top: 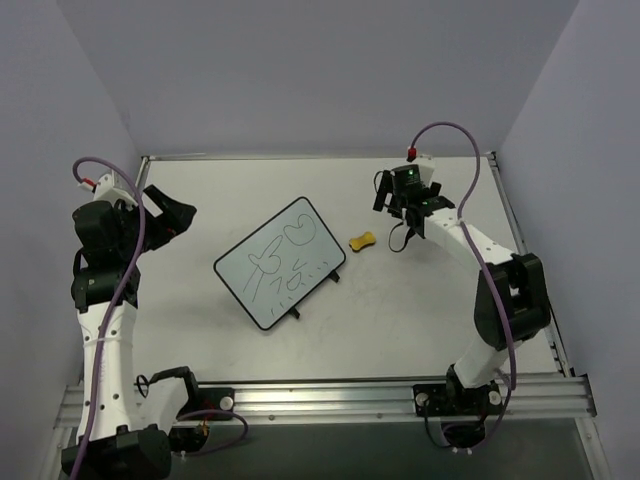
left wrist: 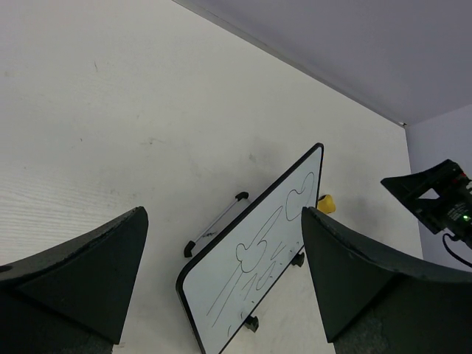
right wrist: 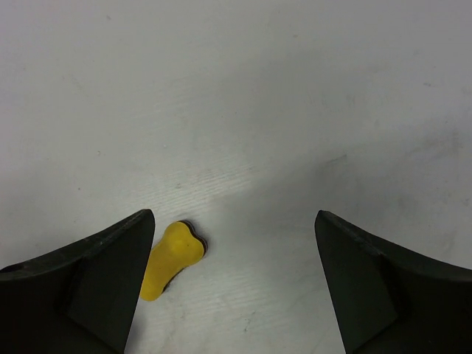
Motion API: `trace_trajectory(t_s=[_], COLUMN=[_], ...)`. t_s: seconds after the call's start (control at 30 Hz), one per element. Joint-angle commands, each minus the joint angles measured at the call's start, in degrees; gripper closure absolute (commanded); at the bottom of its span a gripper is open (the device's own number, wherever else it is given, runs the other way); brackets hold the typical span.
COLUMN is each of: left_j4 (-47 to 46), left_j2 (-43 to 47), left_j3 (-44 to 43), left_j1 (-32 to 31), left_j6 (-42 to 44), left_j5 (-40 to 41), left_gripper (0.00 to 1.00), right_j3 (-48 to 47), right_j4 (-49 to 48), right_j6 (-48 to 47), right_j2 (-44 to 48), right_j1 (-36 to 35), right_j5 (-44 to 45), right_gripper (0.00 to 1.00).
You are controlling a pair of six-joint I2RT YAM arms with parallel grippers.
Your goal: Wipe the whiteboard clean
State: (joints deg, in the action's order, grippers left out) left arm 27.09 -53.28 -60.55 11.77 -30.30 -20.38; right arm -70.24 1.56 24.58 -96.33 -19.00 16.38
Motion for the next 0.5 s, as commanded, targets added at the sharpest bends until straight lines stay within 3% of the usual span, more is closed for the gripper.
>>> trace_trajectory(t_s=[0.0, 0.47], left_j4=[-1.3, -1.0], left_j2=[0.7, 2.0], left_j3=[0.2, 1.0], left_j1=[-0.2, -0.3], left_j6=[0.8, 1.2], left_j5=[-0.8, -0.4], left_gripper=[0.06, 0.06], right_j3=[-2.2, -3.2], right_j4=[-2.7, -1.8], right_j6=[5.8, 27.2], right_j2=[-2.8, -13.3], right_j1=[-2.2, -9.3], right_j5=[4.4, 11.4], right_gripper=[0.15, 0.3])
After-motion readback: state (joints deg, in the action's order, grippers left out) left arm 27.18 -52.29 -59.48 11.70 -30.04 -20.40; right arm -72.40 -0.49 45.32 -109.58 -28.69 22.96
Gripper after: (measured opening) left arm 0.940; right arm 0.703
